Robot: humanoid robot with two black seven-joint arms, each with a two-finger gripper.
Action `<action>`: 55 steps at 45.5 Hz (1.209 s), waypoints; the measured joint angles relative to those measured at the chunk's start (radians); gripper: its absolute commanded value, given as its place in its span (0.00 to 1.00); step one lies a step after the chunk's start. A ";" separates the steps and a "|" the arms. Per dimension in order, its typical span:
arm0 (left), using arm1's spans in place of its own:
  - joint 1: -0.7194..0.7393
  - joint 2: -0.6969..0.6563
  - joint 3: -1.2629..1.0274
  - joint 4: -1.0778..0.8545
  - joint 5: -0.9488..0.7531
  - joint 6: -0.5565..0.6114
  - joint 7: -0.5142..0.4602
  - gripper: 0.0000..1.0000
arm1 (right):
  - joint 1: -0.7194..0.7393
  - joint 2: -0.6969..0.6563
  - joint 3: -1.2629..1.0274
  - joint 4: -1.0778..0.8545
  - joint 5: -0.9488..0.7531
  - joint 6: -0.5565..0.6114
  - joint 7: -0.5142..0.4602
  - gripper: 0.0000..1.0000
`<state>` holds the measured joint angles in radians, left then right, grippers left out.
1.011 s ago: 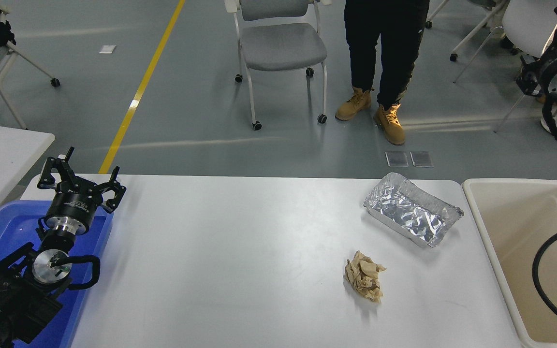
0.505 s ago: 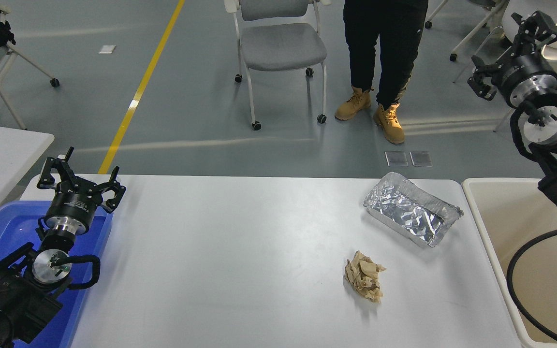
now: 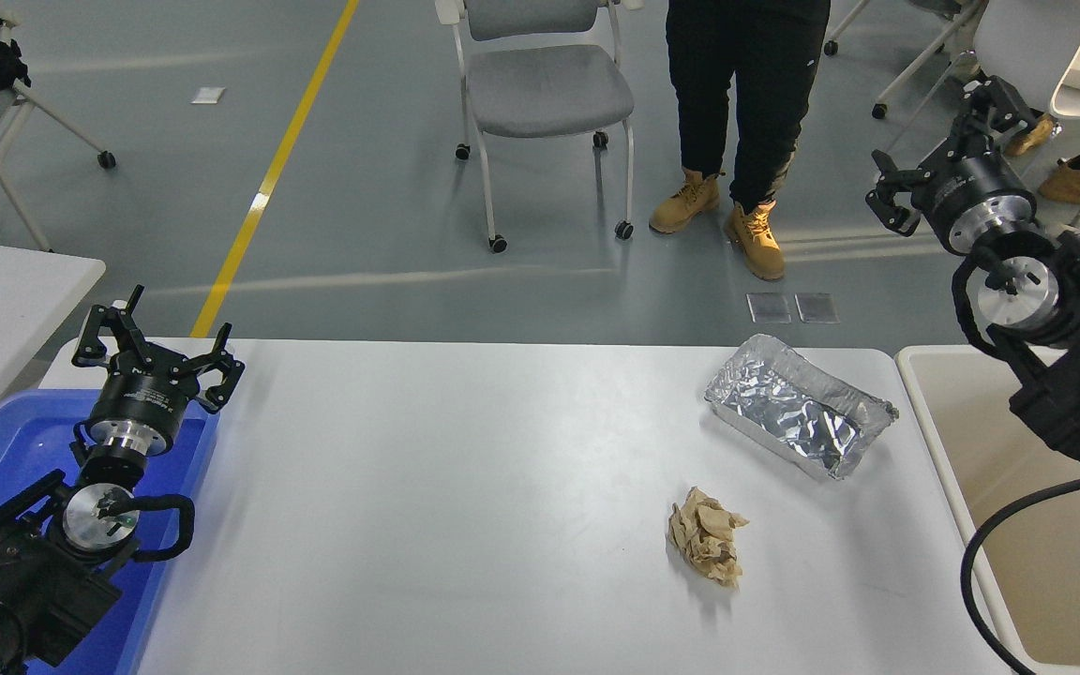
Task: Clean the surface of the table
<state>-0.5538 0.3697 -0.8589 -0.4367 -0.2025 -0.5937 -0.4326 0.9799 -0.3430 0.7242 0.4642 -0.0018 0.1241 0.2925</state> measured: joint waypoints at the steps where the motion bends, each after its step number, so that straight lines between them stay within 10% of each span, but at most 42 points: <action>1: 0.000 0.000 0.000 0.000 0.000 0.000 0.000 1.00 | -0.004 0.002 0.000 0.000 0.000 0.003 0.005 0.98; 55: 0.000 0.000 0.000 0.000 0.000 0.000 0.000 1.00 | -0.148 0.013 -0.023 -0.008 -0.011 0.035 0.117 0.98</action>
<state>-0.5538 0.3697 -0.8590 -0.4365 -0.2025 -0.5937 -0.4326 0.8316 -0.3296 0.7013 0.4561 -0.0124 0.1596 0.4099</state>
